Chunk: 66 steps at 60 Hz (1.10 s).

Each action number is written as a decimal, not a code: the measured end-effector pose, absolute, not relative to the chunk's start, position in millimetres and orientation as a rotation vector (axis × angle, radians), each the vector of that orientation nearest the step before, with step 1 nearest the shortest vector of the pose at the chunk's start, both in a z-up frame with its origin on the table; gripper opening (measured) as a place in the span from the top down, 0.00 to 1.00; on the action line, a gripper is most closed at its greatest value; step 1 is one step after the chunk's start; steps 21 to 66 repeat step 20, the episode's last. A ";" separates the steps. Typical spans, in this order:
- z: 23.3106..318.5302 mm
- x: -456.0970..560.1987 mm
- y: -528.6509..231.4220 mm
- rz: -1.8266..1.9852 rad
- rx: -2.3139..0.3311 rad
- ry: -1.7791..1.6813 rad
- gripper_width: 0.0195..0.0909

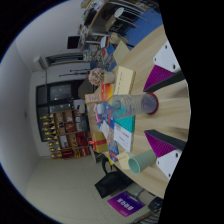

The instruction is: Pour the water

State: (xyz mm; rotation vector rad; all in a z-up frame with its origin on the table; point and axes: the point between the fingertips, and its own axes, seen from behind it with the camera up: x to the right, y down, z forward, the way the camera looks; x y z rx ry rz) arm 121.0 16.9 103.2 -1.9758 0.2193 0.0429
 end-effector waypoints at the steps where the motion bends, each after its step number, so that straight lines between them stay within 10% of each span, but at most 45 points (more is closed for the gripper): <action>1: 108.6 116.9 9.6 0.041 -1.972 0.220 0.11; 20: 214.5 29.1 -136.8 -0.197 -1.958 0.210 0.12; 66: 214.5 29.1 -136.8 -0.197 -1.958 0.210 0.12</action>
